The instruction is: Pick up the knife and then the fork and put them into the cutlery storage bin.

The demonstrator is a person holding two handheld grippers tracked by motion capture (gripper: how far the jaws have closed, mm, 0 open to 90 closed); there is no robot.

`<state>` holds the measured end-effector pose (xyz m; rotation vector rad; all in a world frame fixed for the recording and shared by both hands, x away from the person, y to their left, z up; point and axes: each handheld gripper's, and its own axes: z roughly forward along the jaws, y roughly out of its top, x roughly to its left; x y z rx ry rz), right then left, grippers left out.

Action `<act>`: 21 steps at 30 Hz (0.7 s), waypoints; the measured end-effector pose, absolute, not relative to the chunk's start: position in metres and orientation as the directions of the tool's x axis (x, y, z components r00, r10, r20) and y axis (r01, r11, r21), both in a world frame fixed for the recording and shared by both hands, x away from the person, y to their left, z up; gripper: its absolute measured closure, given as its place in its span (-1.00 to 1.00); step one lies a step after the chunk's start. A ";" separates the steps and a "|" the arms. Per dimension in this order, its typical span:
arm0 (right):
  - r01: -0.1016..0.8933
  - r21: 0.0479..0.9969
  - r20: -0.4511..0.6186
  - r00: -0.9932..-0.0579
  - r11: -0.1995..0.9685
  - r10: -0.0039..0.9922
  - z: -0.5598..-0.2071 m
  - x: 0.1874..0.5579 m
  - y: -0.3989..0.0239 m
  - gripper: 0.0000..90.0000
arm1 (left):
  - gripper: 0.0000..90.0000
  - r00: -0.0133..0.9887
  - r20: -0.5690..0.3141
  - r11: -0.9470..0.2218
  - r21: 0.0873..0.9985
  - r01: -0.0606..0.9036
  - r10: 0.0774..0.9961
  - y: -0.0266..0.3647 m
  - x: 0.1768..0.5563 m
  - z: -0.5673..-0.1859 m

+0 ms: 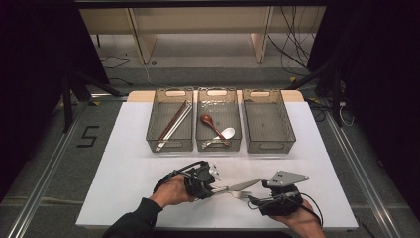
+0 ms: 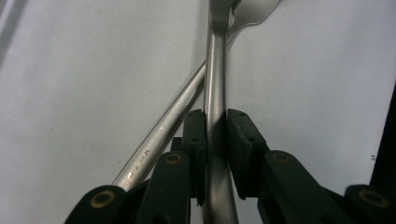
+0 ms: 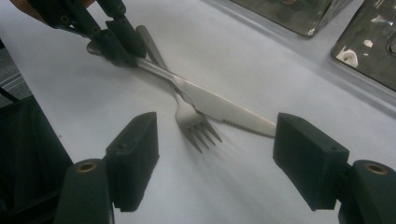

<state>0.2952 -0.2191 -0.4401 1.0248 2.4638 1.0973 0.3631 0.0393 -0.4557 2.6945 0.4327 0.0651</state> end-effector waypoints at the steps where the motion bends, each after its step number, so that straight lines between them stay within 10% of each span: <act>1: 0.500 0.730 0.050 -0.720 0.467 0.692 -0.440 0.295 -0.219 -0.29 | 0.72 0.950 -0.009 -0.868 0.405 0.288 0.311 0.039 0.363 -0.456; 21: 0.437 0.745 -0.016 -0.743 0.504 0.669 -0.441 0.293 -0.203 -0.28 | 0.73 0.945 -0.015 -0.857 0.417 0.302 0.326 0.041 0.362 -0.450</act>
